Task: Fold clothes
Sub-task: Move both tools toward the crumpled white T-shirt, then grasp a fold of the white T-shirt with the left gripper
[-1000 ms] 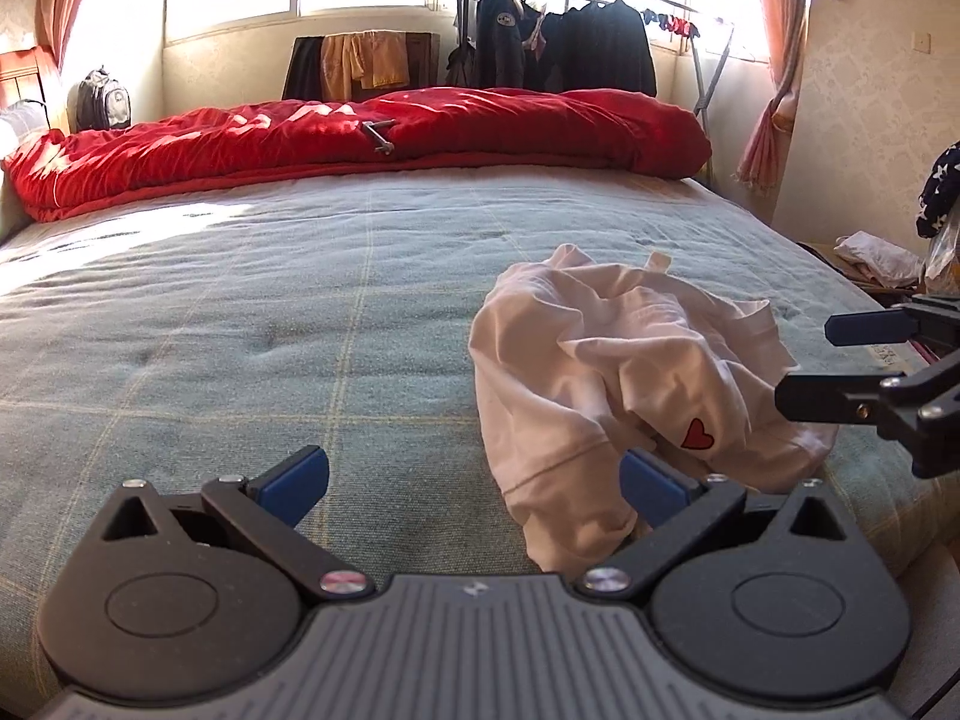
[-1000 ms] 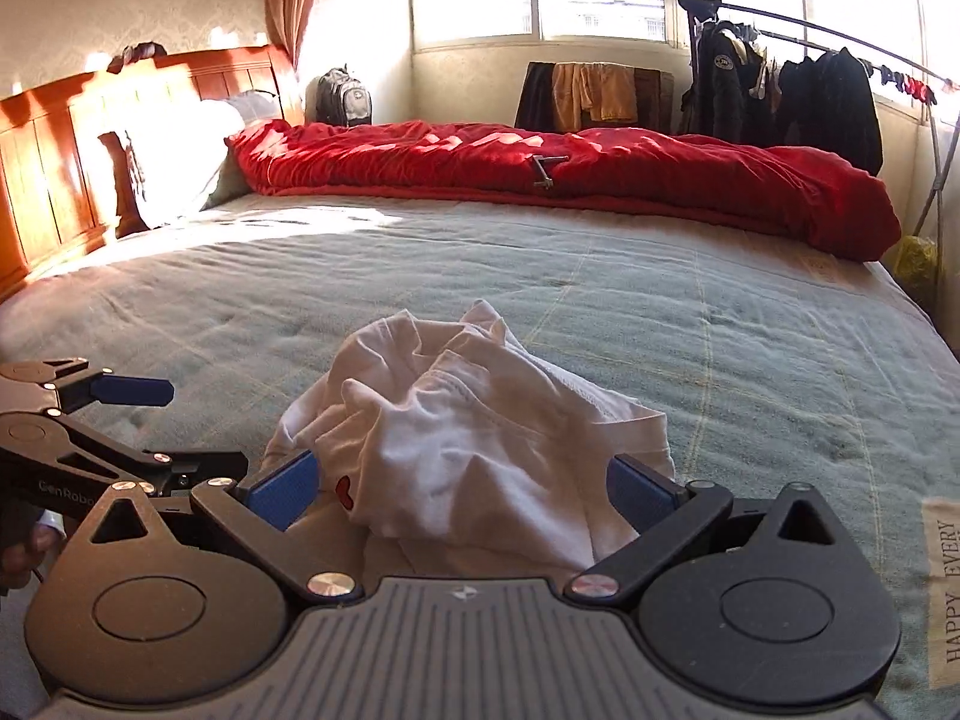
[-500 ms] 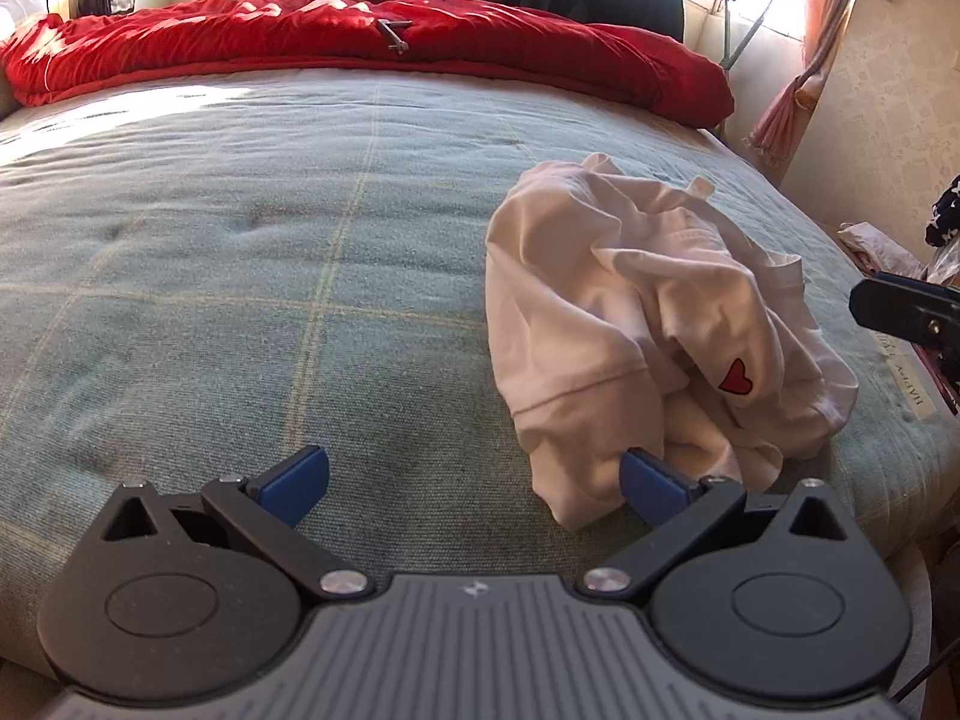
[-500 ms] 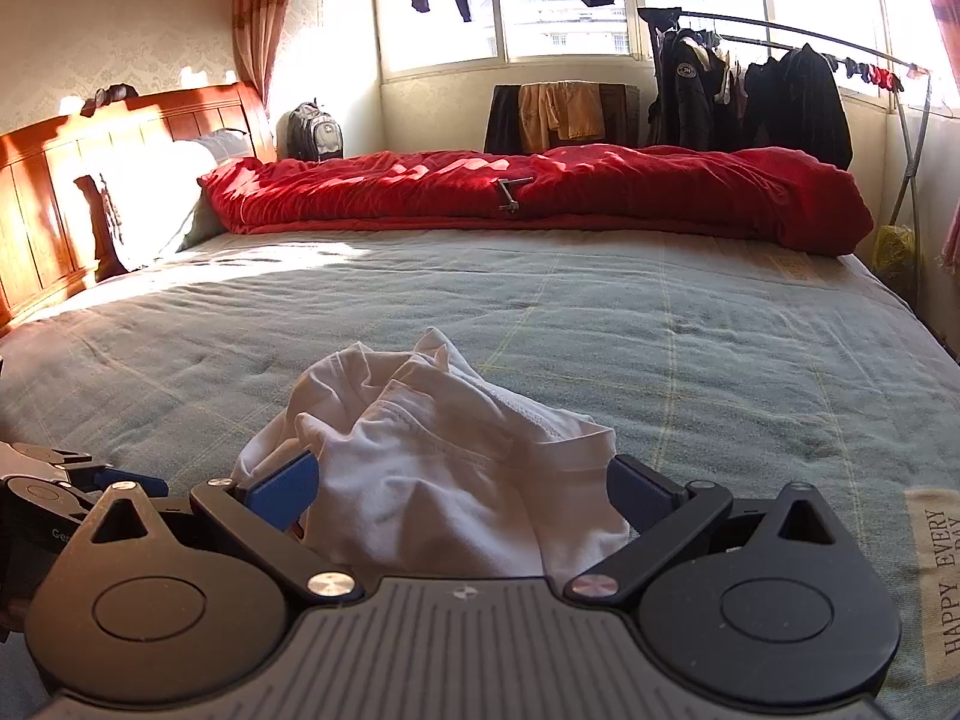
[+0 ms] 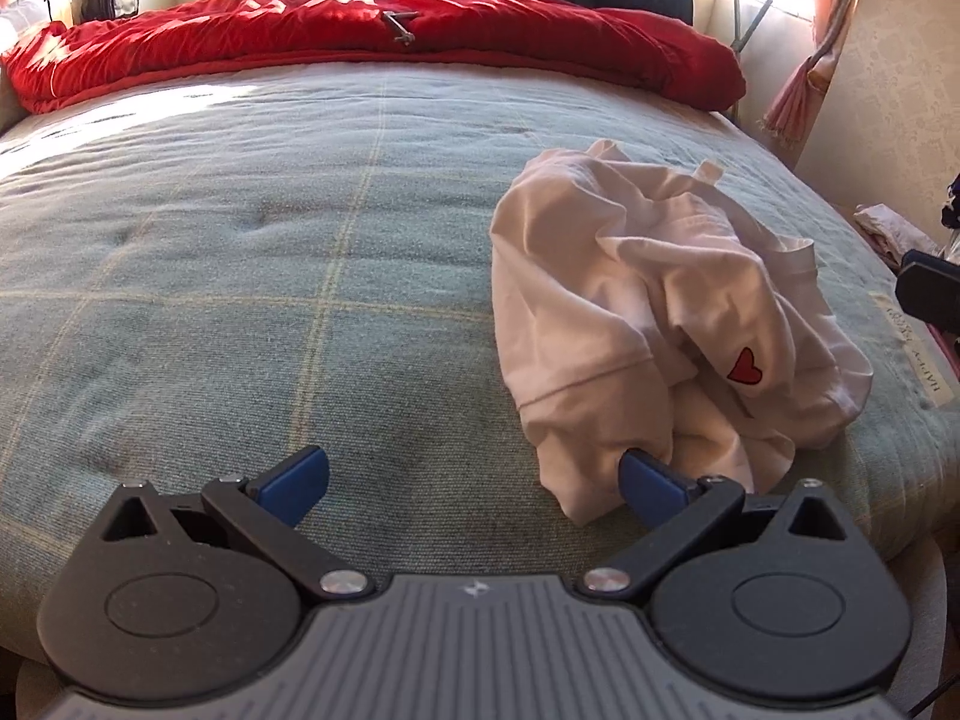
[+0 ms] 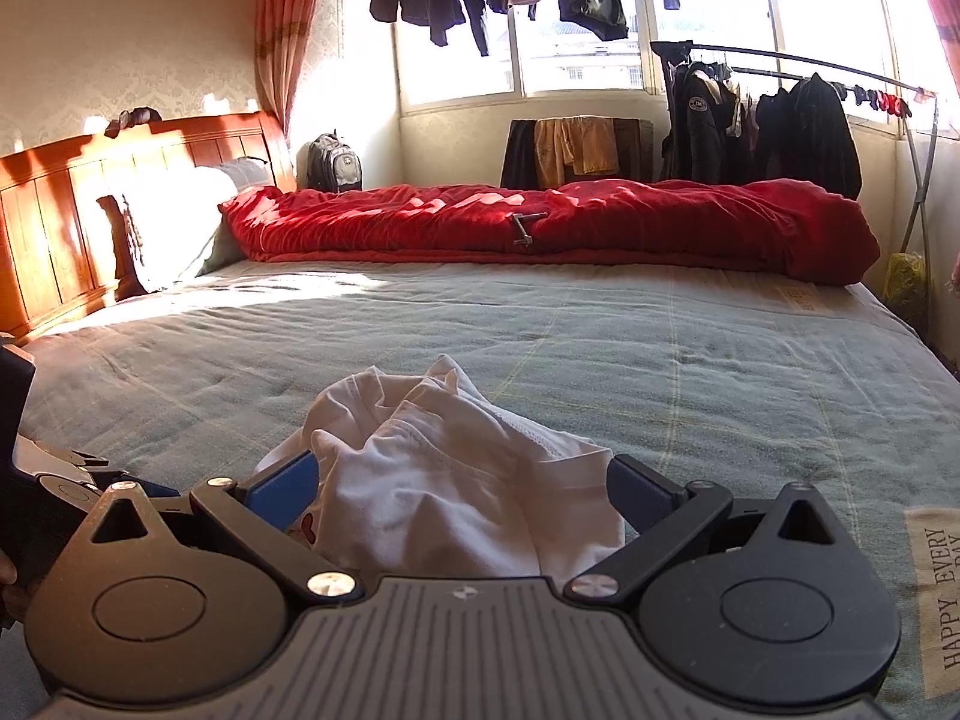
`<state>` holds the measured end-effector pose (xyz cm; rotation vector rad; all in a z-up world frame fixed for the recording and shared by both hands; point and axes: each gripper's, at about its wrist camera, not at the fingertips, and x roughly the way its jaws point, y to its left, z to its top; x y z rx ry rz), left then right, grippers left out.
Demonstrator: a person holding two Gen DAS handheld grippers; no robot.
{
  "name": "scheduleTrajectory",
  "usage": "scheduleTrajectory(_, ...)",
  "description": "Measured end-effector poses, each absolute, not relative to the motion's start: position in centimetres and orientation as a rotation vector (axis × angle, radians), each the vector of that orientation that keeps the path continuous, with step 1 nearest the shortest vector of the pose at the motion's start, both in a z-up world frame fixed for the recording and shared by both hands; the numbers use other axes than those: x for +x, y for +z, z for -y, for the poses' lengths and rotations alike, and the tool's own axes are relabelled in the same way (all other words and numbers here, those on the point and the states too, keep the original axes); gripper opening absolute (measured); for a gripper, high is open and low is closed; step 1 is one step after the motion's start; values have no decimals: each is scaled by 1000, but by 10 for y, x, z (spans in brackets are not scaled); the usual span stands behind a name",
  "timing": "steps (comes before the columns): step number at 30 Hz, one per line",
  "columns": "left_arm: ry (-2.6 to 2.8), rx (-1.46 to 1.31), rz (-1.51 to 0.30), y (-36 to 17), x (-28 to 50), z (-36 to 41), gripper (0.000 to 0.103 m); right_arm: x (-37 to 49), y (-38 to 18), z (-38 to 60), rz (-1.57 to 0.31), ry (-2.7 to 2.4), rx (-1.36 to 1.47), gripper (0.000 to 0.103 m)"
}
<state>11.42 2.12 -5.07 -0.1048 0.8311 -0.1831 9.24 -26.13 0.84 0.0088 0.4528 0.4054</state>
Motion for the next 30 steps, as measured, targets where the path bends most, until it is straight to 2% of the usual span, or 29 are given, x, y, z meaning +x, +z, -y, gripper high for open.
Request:
scheduleTrajectory(7, -201, -189, -767, -42, 114, -30, 102, 88, 3, 273, -458, 399, 59, 103)
scheduleTrajectory(9, -198, -195, -774, -34, 121, -34, 97, 87, 1, 275, -462, 399, 72, 103)
scheduleTrajectory(10, -197, -198, -778, -29, 125, -36, 88, 87, -1, 276, -465, 400, 76, 103)
scheduleTrajectory(12, -194, -203, -785, -20, 132, -40, 76, 86, -3, 277, -469, 404, 86, 103)
scheduleTrajectory(16, -231, -217, -834, -9, 155, -44, 36, 86, -5, 277, -476, 410, 92, 103)
scheduleTrajectory(19, -280, -250, -840, -9, 172, -42, 30, 86, -5, 275, -478, 417, 85, 103)
scheduleTrajectory(25, -386, -427, -889, -28, 198, -46, 29, 85, -5, 274, -491, 411, 60, 103)
scheduleTrajectory(30, -376, -445, -917, -45, 202, -51, 28, 88, -6, 275, -511, 401, 55, 103)
